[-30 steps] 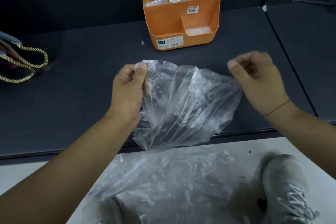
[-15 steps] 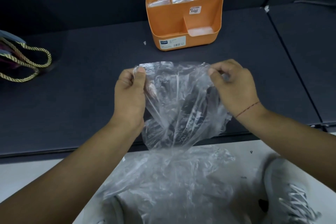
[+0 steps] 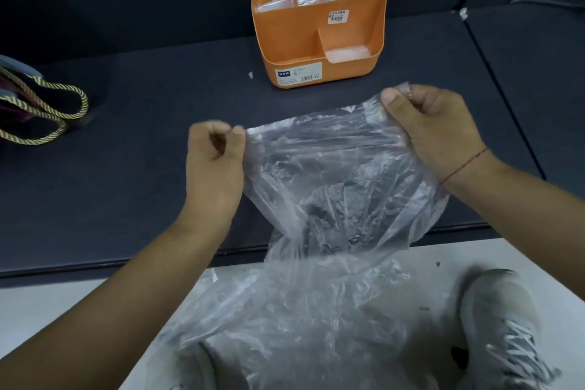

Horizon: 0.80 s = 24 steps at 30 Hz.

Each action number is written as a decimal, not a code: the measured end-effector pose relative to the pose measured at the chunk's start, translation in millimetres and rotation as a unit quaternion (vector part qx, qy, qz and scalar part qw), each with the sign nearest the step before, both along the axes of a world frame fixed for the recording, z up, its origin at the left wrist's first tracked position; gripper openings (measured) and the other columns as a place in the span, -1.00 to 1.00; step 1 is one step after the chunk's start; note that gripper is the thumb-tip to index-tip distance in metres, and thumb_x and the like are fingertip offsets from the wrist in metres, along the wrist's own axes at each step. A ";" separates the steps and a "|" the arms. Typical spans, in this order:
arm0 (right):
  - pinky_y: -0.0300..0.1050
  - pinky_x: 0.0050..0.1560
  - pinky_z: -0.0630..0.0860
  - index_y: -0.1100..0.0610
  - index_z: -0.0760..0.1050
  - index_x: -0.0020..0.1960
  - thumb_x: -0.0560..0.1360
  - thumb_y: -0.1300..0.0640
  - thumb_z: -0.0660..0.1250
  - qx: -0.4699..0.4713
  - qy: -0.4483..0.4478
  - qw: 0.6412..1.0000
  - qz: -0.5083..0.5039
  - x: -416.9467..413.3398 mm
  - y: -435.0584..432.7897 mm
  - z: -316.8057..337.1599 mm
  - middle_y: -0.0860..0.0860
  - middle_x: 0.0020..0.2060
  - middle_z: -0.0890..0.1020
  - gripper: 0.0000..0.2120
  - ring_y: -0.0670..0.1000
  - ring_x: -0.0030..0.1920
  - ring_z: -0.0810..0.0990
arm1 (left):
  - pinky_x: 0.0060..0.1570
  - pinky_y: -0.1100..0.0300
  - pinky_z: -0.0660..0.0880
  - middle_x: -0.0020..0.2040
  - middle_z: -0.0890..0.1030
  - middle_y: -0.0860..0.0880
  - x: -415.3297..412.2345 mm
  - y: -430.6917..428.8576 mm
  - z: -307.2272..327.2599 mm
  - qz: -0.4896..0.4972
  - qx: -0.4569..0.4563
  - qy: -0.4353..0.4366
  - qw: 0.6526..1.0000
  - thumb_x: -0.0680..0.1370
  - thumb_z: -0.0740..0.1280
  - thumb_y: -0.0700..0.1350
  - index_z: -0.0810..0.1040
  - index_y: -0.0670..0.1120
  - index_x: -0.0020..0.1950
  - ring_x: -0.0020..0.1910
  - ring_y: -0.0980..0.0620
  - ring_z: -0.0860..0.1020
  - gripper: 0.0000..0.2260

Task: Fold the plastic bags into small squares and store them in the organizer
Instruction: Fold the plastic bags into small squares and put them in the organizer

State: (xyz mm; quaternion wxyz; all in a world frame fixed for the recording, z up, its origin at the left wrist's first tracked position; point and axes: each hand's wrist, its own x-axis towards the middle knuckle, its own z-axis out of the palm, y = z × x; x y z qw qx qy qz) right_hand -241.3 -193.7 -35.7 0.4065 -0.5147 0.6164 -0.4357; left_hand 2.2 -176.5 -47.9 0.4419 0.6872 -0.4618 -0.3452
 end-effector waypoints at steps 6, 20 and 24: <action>0.07 -0.17 0.53 0.29 0.60 -0.09 0.57 -0.06 0.31 0.036 0.003 0.989 0.144 26.7 -9.9 -0.7 0.40 -0.14 0.60 -0.62 0.11 -0.21 0.52 | -0.04 0.51 0.37 0.01 0.64 0.19 -32.3 -26.4 45.3 -0.348 0.062 -0.127 0.927 0.49 0.34 0.23 0.49 0.08 0.26 0.02 0.34 0.54 -0.60; -0.31 -0.31 0.42 0.17 0.59 0.00 0.50 0.10 0.33 0.191 -0.065 0.967 0.158 -63.9 -19.9 -18.0 -0.05 -0.45 0.53 -0.83 -0.11 -0.44 0.37 | 0.08 0.06 0.54 -0.12 0.63 -0.03 39.3 -34.3 -11.4 -0.029 0.141 0.022 0.989 0.62 0.31 -0.04 0.57 -0.05 -0.19 -0.14 0.05 0.58 -0.80; -0.28 -0.15 0.56 0.09 0.63 0.00 0.21 -0.35 0.46 0.171 -0.100 0.963 0.181 -59.4 -17.2 -24.7 -0.02 -0.27 0.62 -0.42 -0.07 -0.24 0.51 | 0.17 -0.05 0.55 0.03 0.65 -0.14 43.4 -30.4 -16.8 0.015 0.149 0.060 0.987 0.62 0.32 -0.03 0.57 -0.05 -0.15 0.03 -0.10 0.62 -0.82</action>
